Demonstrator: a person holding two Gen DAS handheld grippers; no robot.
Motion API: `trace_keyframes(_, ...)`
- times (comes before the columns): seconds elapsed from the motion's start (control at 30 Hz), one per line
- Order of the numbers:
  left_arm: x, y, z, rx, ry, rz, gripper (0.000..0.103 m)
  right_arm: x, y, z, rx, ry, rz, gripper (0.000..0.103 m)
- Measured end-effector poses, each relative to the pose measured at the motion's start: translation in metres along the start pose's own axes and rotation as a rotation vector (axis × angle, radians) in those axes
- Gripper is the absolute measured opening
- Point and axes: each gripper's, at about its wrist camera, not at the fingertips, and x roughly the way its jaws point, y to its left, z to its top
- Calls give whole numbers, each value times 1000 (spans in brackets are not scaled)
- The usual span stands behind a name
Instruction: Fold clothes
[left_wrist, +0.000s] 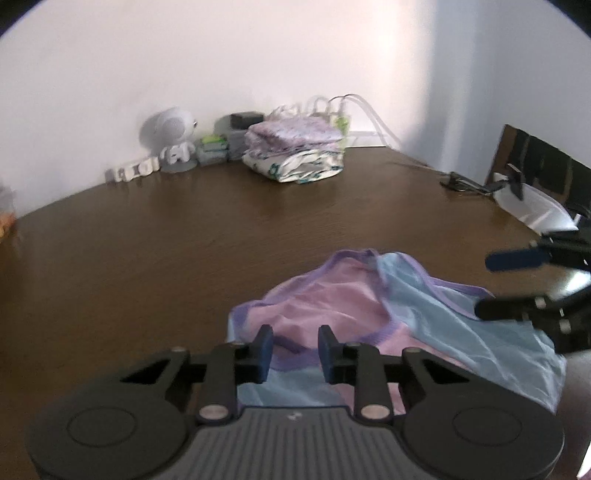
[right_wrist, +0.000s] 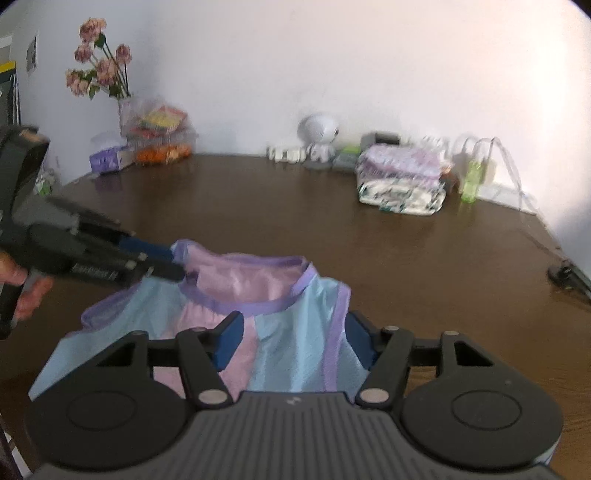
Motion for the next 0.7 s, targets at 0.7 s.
trace_keyframes(0.7,-17,14,-51,-37,21,-163,24,169,49,94,69,375,461,25)
